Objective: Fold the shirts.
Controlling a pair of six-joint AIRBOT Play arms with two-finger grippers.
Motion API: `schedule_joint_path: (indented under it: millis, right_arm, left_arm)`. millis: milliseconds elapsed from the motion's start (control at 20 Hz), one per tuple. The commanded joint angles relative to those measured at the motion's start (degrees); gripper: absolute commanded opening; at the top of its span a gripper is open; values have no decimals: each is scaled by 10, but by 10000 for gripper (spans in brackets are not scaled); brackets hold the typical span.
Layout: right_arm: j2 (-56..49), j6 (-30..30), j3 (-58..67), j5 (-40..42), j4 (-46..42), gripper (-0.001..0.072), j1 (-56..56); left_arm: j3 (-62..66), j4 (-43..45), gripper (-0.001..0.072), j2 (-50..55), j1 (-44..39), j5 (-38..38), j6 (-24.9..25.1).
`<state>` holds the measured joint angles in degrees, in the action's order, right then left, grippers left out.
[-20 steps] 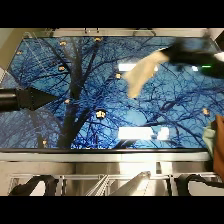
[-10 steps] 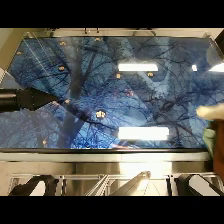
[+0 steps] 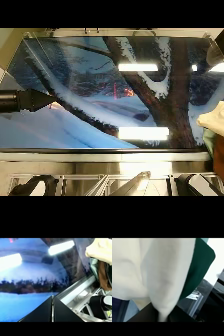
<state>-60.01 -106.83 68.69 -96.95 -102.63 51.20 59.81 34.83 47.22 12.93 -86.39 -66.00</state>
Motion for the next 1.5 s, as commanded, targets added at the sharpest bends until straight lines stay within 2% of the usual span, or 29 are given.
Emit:
schedule_joint_path:
  millis: [0,200,250,350,400,700,850,1000,1050,1100,1150,1200,1250,1450]
  right_arm:
    - [3,6,-67,-15,-18,26,2]
    - [3,6,-102,-17,-20,27,3]
    - [3,5,-102,-20,-27,98,3]
    - [3,9,-101,-27,-35,641,3]
    - [3,15,-98,-27,-34,683,2]
    - [3,29,2,-9,37,684,2]
    - [3,39,56,31,182,684,1]
    - [3,45,64,104,416,664,-2]
    - [3,61,64,123,482,448,-14]
    - [3,90,64,135,542,169,-33]
    - [4,111,64,141,577,132,-59]
    - [6,130,64,143,590,47,-94]
    - [12,144,64,144,588,26,-133]
    - [68,185,45,179,578,25,-327]
  left_arm:
    - [0,0,16,0,1,-7,0]
    - [0,0,16,0,1,-7,0]
    - [0,0,16,0,1,-7,0]
    - [0,0,16,0,1,-7,0]
    - [0,0,16,0,1,-7,0]
    - [0,0,16,0,1,-7,0]
    - [0,0,16,0,1,-4,0]
    - [0,0,15,0,1,-4,0]
    - [0,0,15,0,1,-4,0]
    - [0,0,16,0,1,-4,0]
    - [0,0,16,0,1,-4,0]
    - [0,1,16,0,1,-5,0]
    - [0,2,16,0,1,-5,2]
    - [-1,2,16,-5,1,-36,16]
